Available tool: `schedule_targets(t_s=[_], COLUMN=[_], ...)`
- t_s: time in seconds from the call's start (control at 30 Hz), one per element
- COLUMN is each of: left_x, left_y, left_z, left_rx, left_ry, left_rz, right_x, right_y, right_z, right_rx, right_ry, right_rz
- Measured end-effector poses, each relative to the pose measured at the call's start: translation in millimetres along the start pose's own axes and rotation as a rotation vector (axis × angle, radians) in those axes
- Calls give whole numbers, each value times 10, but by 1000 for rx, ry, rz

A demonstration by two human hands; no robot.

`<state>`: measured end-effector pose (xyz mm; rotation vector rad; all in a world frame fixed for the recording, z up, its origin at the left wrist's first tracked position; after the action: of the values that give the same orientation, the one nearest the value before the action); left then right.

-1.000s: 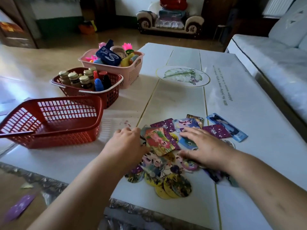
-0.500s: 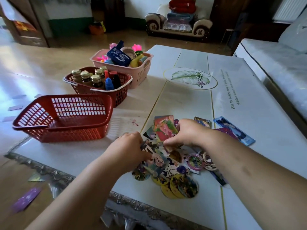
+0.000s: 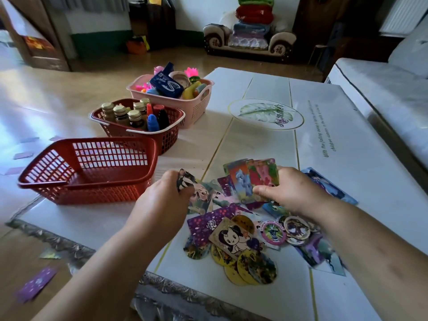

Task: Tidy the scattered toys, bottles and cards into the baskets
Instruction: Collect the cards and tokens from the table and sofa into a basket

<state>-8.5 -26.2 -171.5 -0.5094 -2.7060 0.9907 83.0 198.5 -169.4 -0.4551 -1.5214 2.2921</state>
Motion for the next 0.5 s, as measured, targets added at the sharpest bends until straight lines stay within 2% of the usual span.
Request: schedule_targets(t_s=[0.13, 0.37, 0.5], left_x=[-25, -69, -75], left_y=[7, -11, -4], left_z=[-17, -32, -39], left_rx=[-8, -17, -10], left_ry=[2, 0, -8], left_rz=[-2, -8, -24], right_x=[-15, -3, -6], right_y=[51, -25, 86], right_z=[4, 81, 213], right_rx=[53, 268, -26], right_ry=[-11, -39, -128], right_rz=[54, -35, 67])
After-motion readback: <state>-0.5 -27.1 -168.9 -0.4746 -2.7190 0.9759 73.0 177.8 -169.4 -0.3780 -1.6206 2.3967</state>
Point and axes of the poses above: each hand's wrist, its own x-axis towards the middle knuckle, its own y-axis out of the palm, z = x × y, the point moved 7 cm from there along x, towards the middle knuckle, and after that the axes turned 11 degrees about -x, right-handed, at the moved point
